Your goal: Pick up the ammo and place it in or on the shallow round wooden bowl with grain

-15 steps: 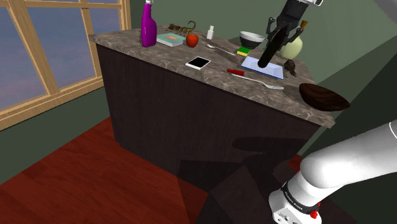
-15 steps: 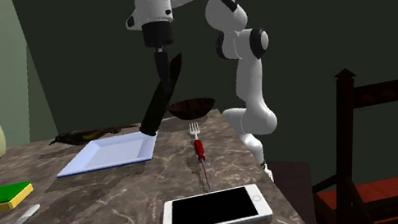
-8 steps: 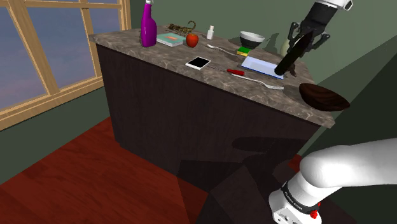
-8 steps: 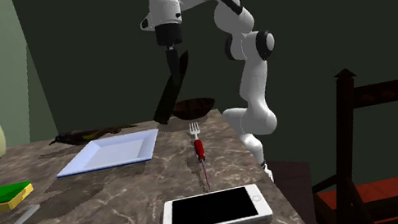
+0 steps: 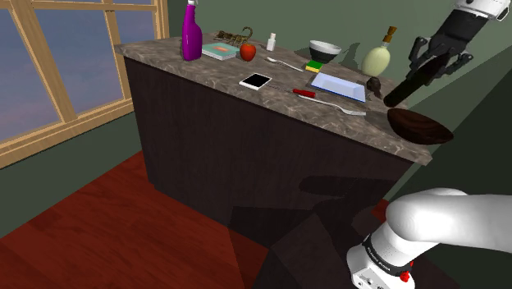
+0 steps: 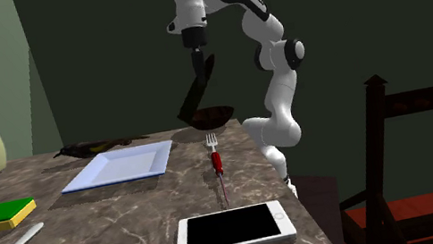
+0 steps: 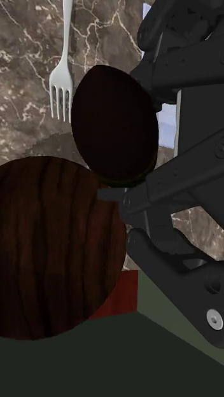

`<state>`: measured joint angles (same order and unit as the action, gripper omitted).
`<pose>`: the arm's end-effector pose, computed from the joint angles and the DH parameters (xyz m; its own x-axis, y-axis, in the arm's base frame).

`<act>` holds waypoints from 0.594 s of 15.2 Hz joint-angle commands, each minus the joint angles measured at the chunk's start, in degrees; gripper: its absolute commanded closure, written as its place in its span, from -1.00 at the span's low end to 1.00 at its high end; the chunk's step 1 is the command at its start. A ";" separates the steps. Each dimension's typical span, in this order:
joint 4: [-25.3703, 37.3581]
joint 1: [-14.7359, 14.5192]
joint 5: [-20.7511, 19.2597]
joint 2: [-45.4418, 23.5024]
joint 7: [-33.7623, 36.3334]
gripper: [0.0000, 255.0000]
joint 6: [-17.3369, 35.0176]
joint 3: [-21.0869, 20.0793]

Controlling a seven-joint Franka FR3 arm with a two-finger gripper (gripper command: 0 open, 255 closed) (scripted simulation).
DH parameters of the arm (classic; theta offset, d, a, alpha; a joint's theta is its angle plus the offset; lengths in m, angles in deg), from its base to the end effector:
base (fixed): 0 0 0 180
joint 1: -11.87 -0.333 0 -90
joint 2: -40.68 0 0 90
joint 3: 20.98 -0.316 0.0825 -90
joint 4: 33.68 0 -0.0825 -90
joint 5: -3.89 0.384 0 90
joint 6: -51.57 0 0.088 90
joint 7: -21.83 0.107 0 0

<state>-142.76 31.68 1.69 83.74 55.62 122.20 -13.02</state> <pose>0.2153 -0.1527 0.7486 0.4919 -0.8702 0.0286 -0.8657 -0.4923 -0.0907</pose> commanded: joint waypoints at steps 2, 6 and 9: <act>-1.55 0.65 -1.94 4.21 -2.62 1.00 -2.64 2.05; -3.26 1.15 -3.59 7.57 -4.52 1.00 -4.16 3.56; -6.82 1.37 -3.82 9.29 -4.46 1.00 -2.31 3.65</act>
<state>-148.40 32.97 -2.02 92.40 51.18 119.31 -9.41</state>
